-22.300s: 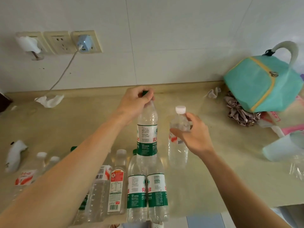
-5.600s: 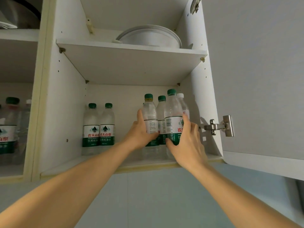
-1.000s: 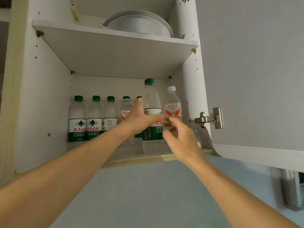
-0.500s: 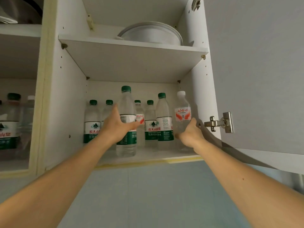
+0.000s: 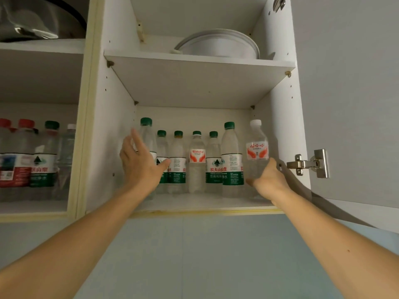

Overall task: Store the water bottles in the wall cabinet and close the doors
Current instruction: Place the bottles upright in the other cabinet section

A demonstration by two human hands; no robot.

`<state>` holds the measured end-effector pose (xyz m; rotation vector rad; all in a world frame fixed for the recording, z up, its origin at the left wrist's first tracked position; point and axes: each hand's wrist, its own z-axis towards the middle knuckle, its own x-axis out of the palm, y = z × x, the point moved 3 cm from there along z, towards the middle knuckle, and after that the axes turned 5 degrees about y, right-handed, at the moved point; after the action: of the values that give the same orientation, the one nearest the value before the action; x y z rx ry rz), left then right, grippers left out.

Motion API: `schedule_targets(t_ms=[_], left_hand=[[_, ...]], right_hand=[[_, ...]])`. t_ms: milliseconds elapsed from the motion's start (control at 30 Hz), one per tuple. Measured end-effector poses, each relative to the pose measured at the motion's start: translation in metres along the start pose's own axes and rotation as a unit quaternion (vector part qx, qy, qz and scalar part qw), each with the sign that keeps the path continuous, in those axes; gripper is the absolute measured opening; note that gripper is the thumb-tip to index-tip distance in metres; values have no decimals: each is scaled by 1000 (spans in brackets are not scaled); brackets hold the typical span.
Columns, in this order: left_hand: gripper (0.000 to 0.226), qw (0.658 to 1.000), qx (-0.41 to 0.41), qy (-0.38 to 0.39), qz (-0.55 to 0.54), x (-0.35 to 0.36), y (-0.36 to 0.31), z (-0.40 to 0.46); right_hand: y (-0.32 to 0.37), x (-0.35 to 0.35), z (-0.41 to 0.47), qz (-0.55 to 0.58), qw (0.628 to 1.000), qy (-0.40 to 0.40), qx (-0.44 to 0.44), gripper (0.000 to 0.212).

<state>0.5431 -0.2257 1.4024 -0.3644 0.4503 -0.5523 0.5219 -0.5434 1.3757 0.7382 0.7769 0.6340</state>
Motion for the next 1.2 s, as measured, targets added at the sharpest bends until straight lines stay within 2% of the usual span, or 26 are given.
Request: schedule_targets(t_ms=[100,200,367,500,633,733,900,1100,1200], left_hand=[[111,993,106,-49,16,-1,-34,-5],[105,983,179,-20,-26,8,-67,-8],[105,964,160,160,-142,52,-109,-15],[121,945,154,273,-93,89,-127,-10],[135,922,171,348,-8,109,-134,1],[138,914,182,362,-12,119,-139,9],[139,916,185,357,-8,136,-138,15],[135,922,193,328,68,163,-135,21],[129,917,235,290,143,176,-135,29]], right_hand=[[-1,0,1,6,1000,5,3,81],[-2,0,2,8,1000,6,-2,82],[-5,-1,4,12,1000,6,-3,80],[-9,-2,8,8,1000,-5,-6,73],[-10,-1,10,-35,999,-17,-9,90],[-10,0,13,-66,998,-11,-8,95],[-11,-1,24,-107,994,7,4,78],[-12,2,45,-149,988,32,24,72],[-13,5,58,-170,984,36,27,72]])
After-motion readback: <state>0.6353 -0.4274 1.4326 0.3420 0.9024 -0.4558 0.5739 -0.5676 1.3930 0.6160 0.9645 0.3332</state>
